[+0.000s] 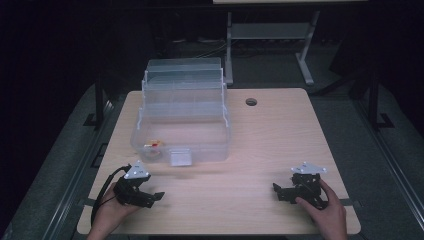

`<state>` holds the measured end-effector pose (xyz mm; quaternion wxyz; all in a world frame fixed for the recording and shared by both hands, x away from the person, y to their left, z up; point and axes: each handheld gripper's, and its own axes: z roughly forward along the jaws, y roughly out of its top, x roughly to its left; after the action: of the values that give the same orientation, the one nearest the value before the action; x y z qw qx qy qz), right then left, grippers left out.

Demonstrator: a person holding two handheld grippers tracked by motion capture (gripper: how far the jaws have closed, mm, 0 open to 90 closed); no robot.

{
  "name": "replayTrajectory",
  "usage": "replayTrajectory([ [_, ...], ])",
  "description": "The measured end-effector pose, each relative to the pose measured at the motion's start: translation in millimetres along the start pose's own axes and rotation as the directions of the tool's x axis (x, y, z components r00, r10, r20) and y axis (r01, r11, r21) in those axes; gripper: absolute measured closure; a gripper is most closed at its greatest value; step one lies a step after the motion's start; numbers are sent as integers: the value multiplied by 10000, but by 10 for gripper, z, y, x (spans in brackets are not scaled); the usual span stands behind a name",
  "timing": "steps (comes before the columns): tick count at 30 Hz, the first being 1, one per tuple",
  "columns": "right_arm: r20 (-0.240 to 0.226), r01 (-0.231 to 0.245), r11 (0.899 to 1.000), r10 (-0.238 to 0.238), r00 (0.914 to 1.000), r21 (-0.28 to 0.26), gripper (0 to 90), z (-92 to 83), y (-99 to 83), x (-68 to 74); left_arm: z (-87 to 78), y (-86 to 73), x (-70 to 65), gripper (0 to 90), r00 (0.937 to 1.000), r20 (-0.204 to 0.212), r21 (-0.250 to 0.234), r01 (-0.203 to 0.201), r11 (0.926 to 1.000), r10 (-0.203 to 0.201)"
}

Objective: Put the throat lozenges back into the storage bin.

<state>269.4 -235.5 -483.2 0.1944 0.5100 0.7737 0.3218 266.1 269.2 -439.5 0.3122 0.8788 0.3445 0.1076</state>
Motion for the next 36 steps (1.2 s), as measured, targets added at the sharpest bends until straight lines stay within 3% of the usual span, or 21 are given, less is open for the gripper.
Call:
replayTrajectory([
  [12, 0, 3, 10000, -3, 10000, 5, 0, 0, 0, 0, 166, -149, -2, 139, 9999, -149, 107, 45, 9999, -44],
  [15, -1, 4, 10000, -4, 10000, 4, 0, 0, 0, 0, 180, -178, 5, 124, 9994, -340, -92, -114, 9999, 111],
  [26, -1, 0, 10000, 0, 10000, 2, 0, 0, 0, 0, 201, -304, 9, 110, 9995, -295, -1213, -178, 9925, 143],
  [36, -4, -29, 10000, 29, 10000, 6, 0, 0, 0, 2, 203, -307, 10, 110, 9995, -280, -1251, -179, 9920, 145],
])
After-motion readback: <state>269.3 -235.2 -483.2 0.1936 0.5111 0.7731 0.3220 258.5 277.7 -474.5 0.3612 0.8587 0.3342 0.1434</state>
